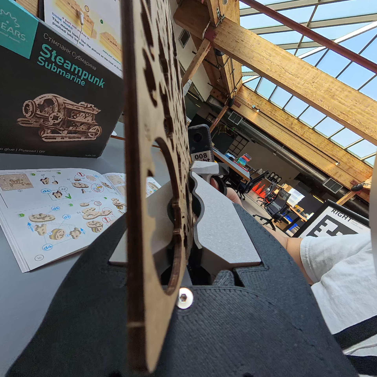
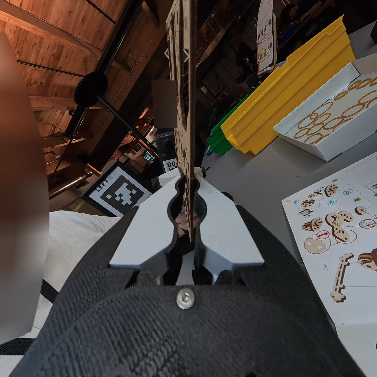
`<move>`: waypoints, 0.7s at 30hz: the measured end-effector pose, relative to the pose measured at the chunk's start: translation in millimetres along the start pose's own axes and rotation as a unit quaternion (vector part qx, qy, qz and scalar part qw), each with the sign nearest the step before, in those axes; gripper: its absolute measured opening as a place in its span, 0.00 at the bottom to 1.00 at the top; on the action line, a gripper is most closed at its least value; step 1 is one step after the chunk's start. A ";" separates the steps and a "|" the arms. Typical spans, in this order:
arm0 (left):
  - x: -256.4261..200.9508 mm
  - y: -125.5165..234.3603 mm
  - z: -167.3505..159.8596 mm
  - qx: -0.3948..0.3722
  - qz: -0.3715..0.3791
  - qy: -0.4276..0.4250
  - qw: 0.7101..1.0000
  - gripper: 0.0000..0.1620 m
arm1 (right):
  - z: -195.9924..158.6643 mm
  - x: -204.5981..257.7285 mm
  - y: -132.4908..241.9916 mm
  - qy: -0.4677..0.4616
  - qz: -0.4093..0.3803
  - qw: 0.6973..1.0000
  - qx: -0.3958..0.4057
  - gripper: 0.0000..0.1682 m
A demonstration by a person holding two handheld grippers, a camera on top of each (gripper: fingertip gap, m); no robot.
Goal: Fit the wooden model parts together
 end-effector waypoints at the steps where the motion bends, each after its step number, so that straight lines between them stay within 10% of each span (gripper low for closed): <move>1: -0.3 0.1 -0.3 0.001 0.003 0.003 1.000 0.00 | -0.2 -0.5 0.0 0.002 0.001 1.000 0.003 0.02; 21: -6.8 -3.9 -0.2 0.007 -0.003 -0.043 0.999 0.00 | 1.4 7.3 5.5 0.059 -0.005 0.998 0.014 0.04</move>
Point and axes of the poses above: each gripper's, where its closed fingertips meet, y back along the fingers, z out of its top, x = y × z across the jaws, the point moved 9 cm from there along y, back along the fingers, and after that the axes turned 7 degrees about -z, right-handed, at the moved point
